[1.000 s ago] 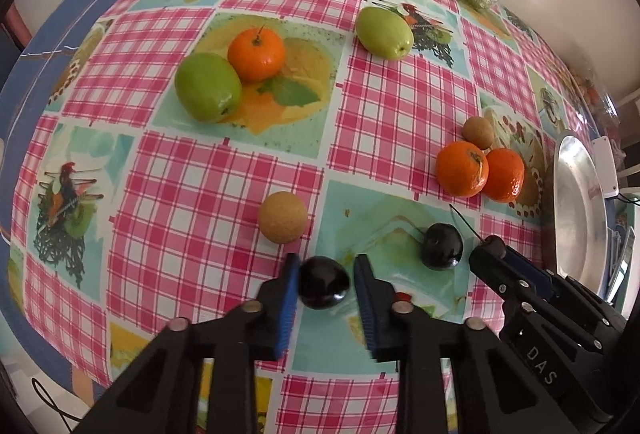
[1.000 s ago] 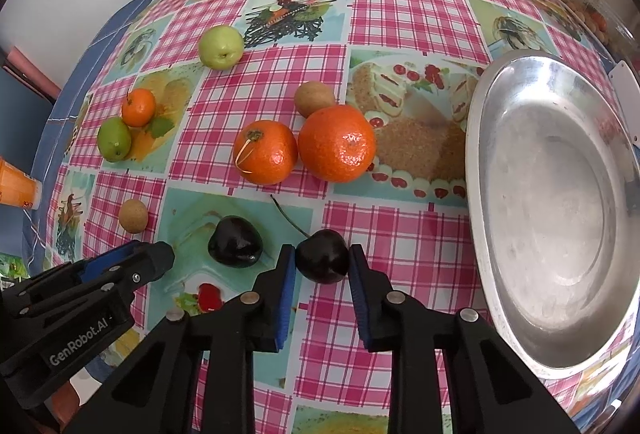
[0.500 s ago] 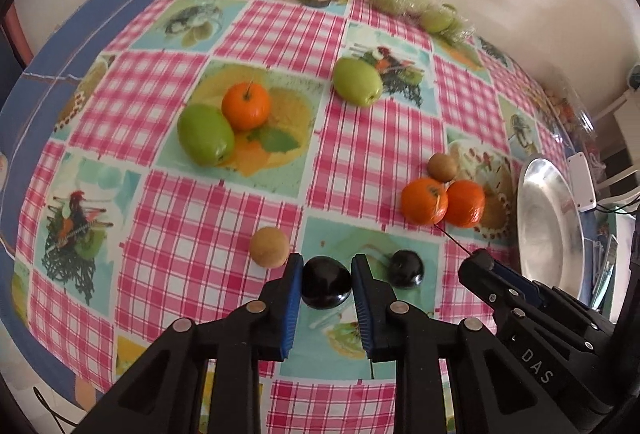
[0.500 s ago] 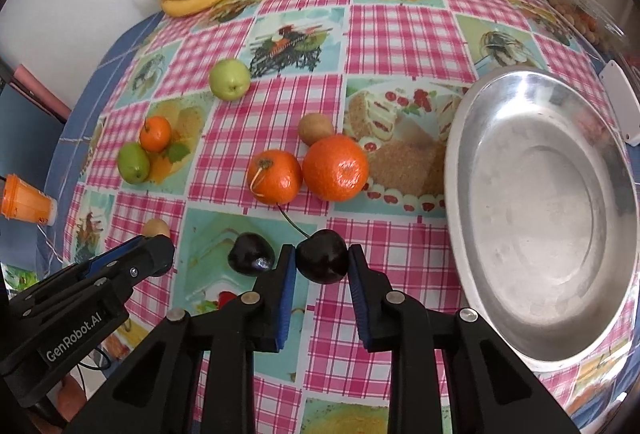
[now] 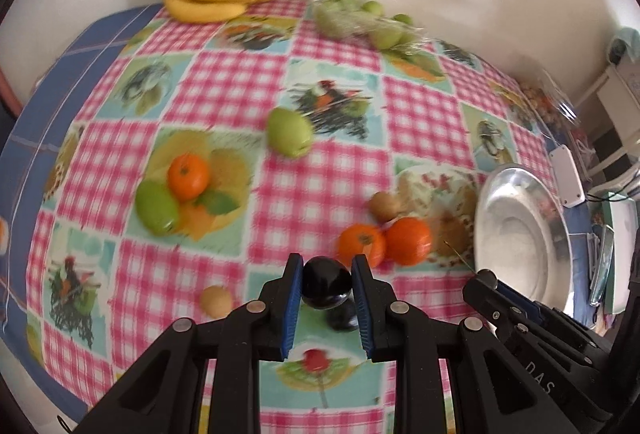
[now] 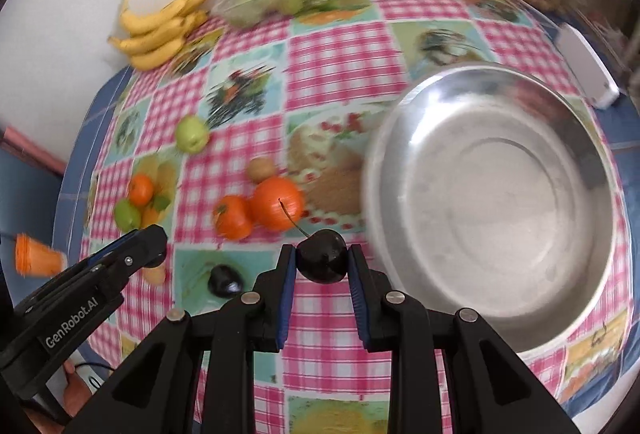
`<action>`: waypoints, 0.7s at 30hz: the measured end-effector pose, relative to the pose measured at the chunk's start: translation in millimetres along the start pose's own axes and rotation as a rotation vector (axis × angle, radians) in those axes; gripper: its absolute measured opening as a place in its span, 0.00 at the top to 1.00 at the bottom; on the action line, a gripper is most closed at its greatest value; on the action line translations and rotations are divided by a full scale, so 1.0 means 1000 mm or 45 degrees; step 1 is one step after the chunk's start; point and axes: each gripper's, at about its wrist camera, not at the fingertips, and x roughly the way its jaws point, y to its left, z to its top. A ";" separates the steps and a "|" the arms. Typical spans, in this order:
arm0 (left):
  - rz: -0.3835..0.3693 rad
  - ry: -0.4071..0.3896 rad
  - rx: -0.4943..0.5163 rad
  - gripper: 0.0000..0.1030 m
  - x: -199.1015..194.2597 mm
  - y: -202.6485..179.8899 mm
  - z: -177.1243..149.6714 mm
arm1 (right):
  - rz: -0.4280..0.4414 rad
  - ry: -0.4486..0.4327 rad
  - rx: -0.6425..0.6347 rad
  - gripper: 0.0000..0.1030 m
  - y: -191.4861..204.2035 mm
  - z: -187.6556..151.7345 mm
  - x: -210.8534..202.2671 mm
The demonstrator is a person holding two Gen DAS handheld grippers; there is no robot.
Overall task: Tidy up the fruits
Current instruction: 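Carry the cherries with the right gripper into the steel bowl and open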
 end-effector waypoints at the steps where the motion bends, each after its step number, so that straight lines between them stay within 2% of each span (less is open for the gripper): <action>1: -0.011 -0.003 0.022 0.74 0.000 -0.009 0.001 | -0.015 -0.003 0.023 0.74 -0.006 0.001 -0.001; 9: -0.064 0.010 0.191 0.74 0.010 -0.073 0.004 | -0.103 -0.012 0.204 0.74 -0.056 0.003 -0.009; 21: -0.092 0.020 0.419 0.74 0.027 -0.144 -0.004 | -0.185 -0.032 0.467 0.74 -0.125 -0.005 -0.025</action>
